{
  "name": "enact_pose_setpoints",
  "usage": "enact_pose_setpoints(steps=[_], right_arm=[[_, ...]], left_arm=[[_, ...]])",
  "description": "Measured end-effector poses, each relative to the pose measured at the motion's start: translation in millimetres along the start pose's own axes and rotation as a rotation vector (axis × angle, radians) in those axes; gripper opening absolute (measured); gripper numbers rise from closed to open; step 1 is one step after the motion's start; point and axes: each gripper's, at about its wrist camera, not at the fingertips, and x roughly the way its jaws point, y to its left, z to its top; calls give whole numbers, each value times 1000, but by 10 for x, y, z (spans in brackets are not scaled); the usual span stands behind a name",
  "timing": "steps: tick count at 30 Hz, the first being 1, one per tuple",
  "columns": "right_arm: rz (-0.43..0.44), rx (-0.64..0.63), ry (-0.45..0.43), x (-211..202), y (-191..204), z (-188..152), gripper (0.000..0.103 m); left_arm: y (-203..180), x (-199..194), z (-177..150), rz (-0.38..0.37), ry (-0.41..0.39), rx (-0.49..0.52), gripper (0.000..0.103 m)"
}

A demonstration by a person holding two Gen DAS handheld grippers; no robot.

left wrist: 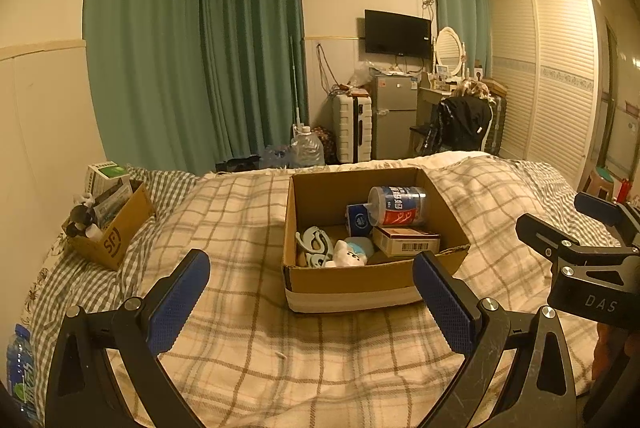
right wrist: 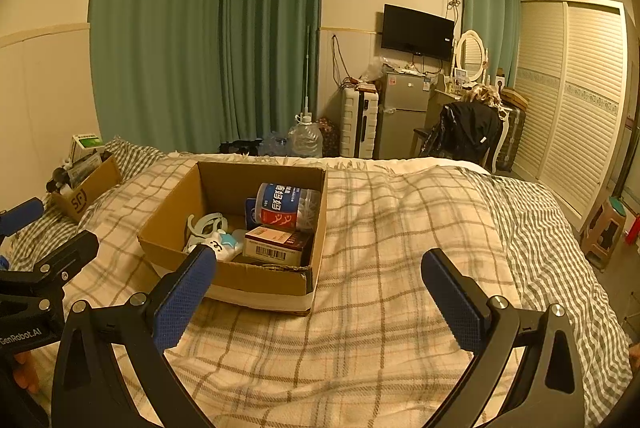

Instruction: Organize objects

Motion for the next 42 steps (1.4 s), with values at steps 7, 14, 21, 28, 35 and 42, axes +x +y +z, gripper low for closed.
enact_pose_setpoints(steps=[7,14,21,28,35,42], right_arm=[[0,6,5,11,-15,-3,103],[0,4,10,24,-7,-8,103],[-1,3,13,27,1,-11,103],[-1,3,12,31,0,-10,103],[-1,3,13,33,1,-10,103],[-1,6,17,51,-11,-32,103]], left_arm=[[2,4,-7,-1,1,1,103],[-4,-7,-13,9,-12,14,103],[13,-10,-10,9,-11,8,103],[18,-20,-13,28,-12,5,103],[-19,-31,-14,22,-13,26,103],[-9,-26,-4,27,-11,23,103]])
